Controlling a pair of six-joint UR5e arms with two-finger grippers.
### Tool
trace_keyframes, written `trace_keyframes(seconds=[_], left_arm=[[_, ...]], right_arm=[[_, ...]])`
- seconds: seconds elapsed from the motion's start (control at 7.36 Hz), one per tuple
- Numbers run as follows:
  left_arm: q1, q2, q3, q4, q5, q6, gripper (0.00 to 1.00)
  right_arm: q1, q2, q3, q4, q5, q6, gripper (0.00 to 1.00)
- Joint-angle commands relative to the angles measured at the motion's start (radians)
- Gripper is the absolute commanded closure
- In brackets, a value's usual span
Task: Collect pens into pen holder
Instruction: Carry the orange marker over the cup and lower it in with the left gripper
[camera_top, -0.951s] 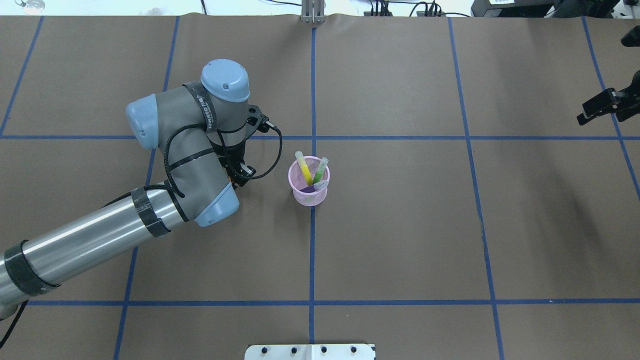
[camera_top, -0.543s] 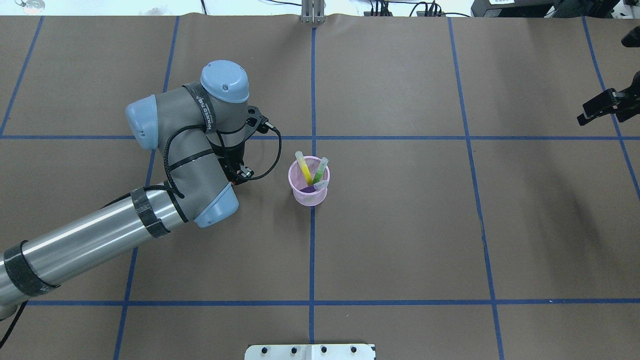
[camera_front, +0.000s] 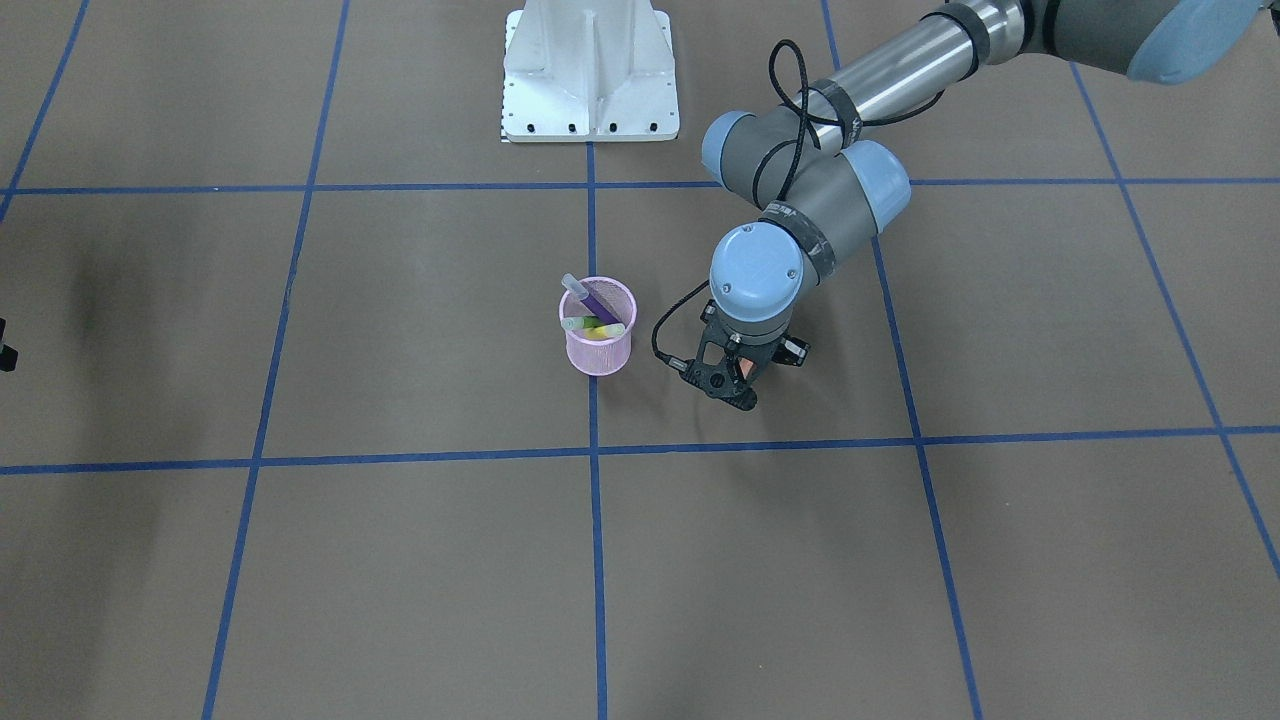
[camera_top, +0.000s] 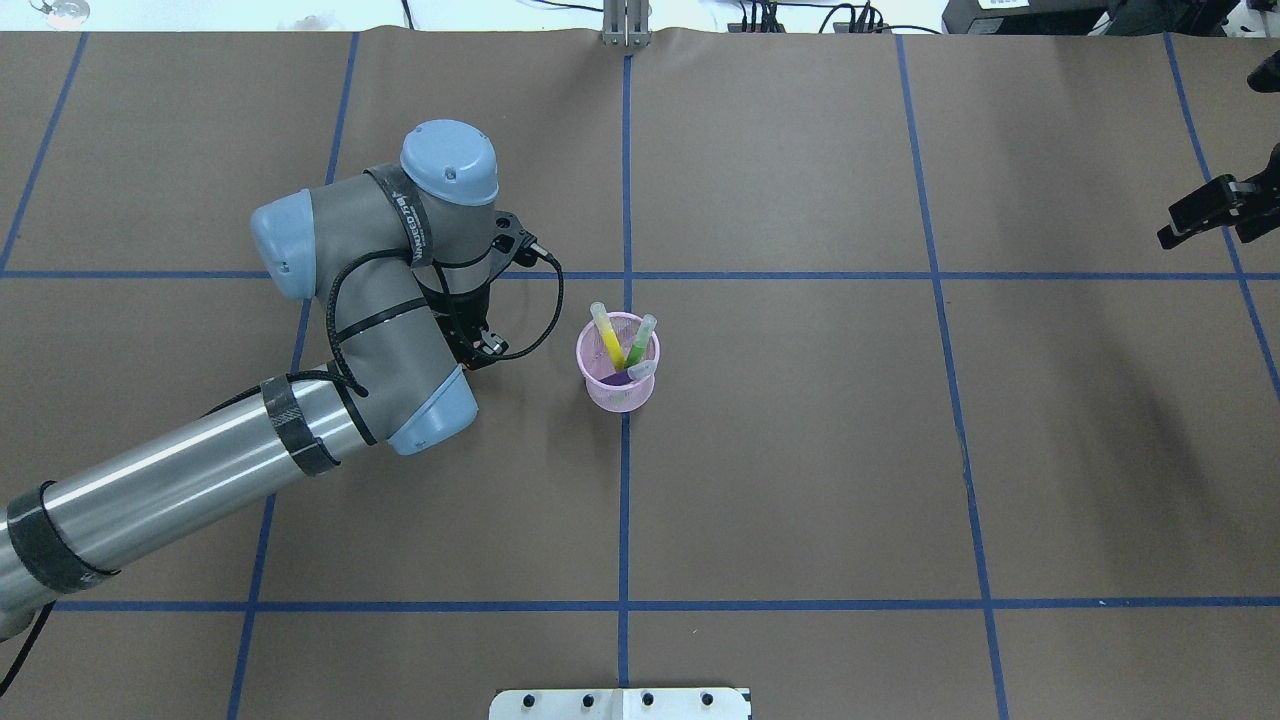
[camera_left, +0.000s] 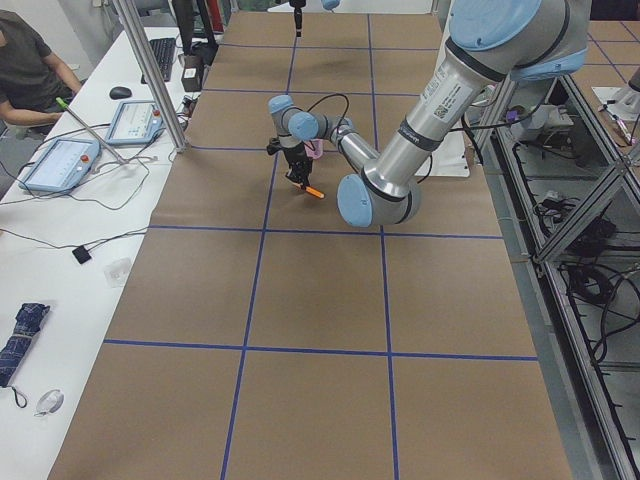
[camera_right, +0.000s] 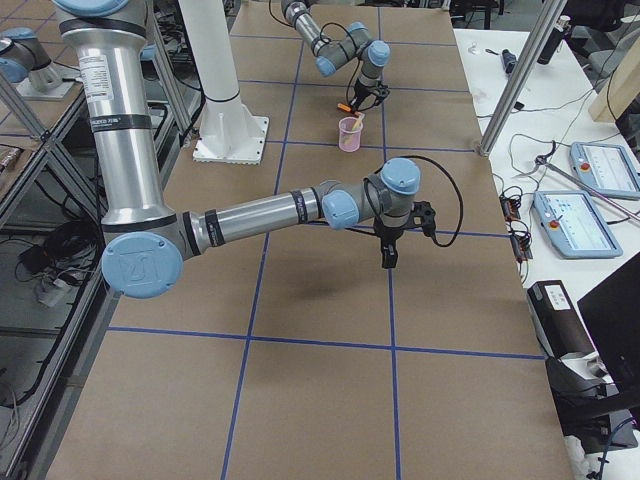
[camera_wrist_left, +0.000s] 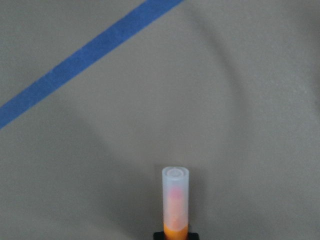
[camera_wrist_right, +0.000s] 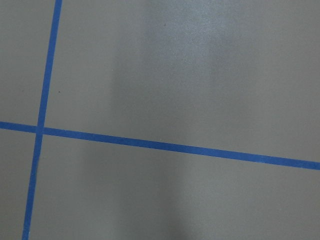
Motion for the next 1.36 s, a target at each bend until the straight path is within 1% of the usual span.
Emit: trace_keyframes(seconds=[0.0,0.27,0.41,0.54,0.68,0.82,0.95,1.09,1.22], left_arm=[[-0.018,-0.007,-0.009,0.003,-0.003,0.001,1.00],[-0.052,-0.005,-0.122,0.014,-0.003,-0.005,1.00],[-0.046,-0.002,-0.185,0.008,0.011,-0.091,1.00],[-0.024,-0.028,-0.266,0.005,0.119,-0.201,1.00],[-0.021,-0.030,-0.378,-0.002,0.184,-0.200,1.00],[-0.014,-0.042,-0.443,-0.033,0.198,-0.210,1.00],[-0.001,-0.042,-0.474,-0.113,0.242,-0.215,1.00],[0.072,-0.031,-0.471,-0.267,0.433,-0.218,1.00],[0.165,-0.015,-0.468,-0.302,0.608,-0.219,1.00]], right_arm=[[0.000,0.002,0.000,0.000,0.000,0.000,0.00],[0.003,0.005,0.001,0.000,0.000,0.000,0.00],[0.003,0.005,0.003,0.001,0.000,0.000,0.00],[0.003,0.007,0.003,0.002,0.000,0.001,0.00],[0.003,0.008,0.004,0.003,-0.003,-0.002,0.00],[0.006,0.008,0.009,0.005,-0.005,-0.003,0.00],[0.008,0.010,0.010,0.006,-0.005,-0.003,0.00],[0.009,0.009,0.010,0.020,-0.005,-0.003,0.00],[0.012,0.008,0.010,0.020,-0.005,-0.003,0.00]])
